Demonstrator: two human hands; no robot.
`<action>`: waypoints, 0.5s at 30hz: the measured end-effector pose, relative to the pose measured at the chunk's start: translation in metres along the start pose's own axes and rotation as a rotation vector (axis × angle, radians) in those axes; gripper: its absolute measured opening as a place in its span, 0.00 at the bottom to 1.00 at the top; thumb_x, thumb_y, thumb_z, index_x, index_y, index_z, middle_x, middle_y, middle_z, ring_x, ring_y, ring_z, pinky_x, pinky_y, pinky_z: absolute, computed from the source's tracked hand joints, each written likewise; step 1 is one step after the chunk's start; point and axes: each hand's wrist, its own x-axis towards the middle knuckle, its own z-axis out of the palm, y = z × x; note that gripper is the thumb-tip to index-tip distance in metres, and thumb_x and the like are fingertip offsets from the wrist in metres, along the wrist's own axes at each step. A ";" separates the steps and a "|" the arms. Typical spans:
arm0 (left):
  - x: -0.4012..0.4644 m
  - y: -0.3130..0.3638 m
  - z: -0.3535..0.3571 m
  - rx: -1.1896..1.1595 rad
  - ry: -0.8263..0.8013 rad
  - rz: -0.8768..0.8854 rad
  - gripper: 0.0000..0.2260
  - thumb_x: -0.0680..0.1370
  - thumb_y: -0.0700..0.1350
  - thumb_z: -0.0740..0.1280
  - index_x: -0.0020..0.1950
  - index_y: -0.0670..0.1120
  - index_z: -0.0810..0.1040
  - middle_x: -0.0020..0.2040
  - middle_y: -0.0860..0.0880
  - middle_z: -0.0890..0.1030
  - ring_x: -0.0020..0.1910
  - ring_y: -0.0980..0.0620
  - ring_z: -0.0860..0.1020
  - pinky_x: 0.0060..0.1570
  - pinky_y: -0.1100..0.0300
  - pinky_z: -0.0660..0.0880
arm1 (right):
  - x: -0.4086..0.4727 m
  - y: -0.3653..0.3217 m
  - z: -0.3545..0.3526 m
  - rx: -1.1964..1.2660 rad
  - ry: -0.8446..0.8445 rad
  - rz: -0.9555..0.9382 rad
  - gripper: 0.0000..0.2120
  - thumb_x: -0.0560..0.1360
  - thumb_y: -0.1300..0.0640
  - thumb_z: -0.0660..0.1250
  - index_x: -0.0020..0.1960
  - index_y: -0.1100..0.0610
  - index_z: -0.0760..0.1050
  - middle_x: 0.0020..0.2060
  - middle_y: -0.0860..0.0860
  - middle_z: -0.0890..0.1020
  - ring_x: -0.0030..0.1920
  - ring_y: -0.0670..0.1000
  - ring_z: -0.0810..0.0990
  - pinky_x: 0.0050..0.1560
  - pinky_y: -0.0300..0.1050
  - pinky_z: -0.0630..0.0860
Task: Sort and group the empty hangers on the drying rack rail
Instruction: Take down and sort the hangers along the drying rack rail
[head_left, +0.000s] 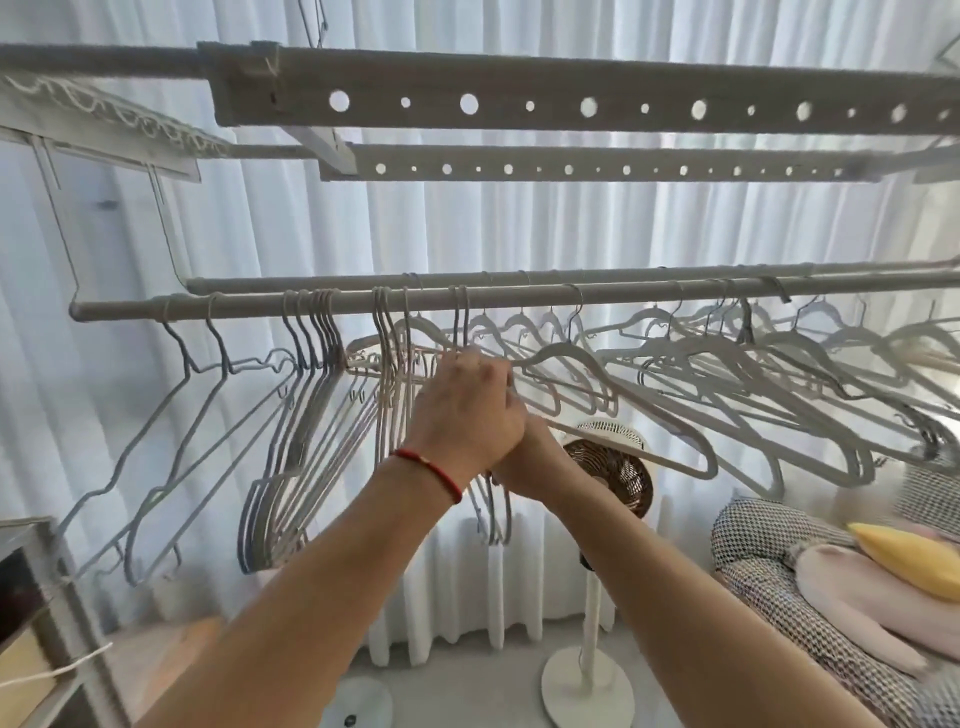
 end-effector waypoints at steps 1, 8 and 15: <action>0.005 0.003 0.003 -0.023 -0.007 0.004 0.13 0.78 0.45 0.64 0.59 0.45 0.82 0.59 0.43 0.80 0.61 0.44 0.76 0.62 0.49 0.75 | -0.002 -0.002 -0.002 0.020 -0.028 -0.029 0.10 0.78 0.68 0.63 0.58 0.62 0.77 0.41 0.49 0.75 0.46 0.52 0.73 0.43 0.41 0.69; 0.013 0.038 0.038 -0.298 0.050 0.101 0.12 0.81 0.47 0.64 0.58 0.43 0.82 0.55 0.45 0.83 0.56 0.48 0.79 0.58 0.57 0.74 | -0.031 0.036 -0.050 0.017 0.085 0.026 0.08 0.77 0.66 0.59 0.49 0.62 0.77 0.42 0.56 0.83 0.42 0.57 0.80 0.41 0.50 0.78; 0.024 0.132 0.090 -0.458 -0.010 0.125 0.11 0.81 0.45 0.67 0.62 0.45 0.79 0.55 0.48 0.84 0.55 0.53 0.81 0.55 0.63 0.75 | -0.065 0.147 -0.155 -0.075 0.493 0.076 0.10 0.78 0.61 0.68 0.58 0.56 0.82 0.53 0.52 0.86 0.51 0.52 0.83 0.55 0.50 0.80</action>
